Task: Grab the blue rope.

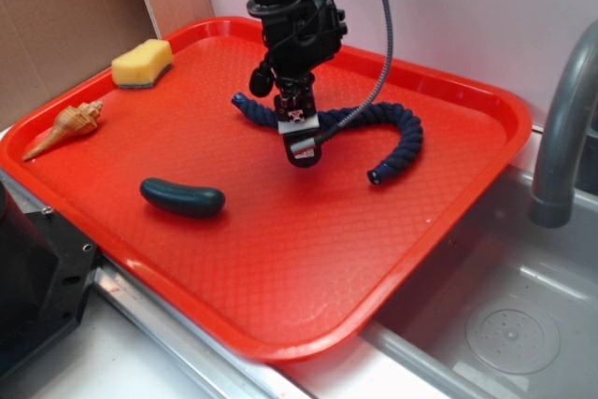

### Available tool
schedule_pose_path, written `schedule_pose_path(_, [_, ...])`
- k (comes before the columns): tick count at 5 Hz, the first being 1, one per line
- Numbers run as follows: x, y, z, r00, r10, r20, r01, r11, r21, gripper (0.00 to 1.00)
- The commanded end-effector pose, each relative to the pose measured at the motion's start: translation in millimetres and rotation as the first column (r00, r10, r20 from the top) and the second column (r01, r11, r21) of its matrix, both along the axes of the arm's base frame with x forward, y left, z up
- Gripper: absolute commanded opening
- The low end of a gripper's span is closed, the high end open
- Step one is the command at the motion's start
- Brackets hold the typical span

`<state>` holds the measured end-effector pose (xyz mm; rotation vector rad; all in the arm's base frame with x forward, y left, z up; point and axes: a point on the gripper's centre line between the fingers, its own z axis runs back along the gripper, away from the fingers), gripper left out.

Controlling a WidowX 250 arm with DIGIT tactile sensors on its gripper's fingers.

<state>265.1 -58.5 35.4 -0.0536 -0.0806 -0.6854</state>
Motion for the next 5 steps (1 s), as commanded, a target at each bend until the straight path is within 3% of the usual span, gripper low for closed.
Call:
schedule_pose_path(1, [21.7,-16.8,-5.8,1.0,-0.028,0.004,0.028,0.999,0.033,1.0])
schedule_pose_path(2, [28.8,-21.0,-18.9,0.999,-0.047,-0.011,0.048,0.997,0.068,0.57])
schedule_pose_path(3, [27.9,-18.4,-7.4,0.999,-0.033,0.013,0.033,0.998,0.046,0.0])
schedule_pose_path(4, [23.4,-3.3,5.9,0.998,0.061,0.024,-0.06,0.998,-0.033,0.0])
schedule_pose_path(5, [5.1,37.1,24.1,0.972,0.232,0.039,-0.232,0.973,-0.023,0.0])
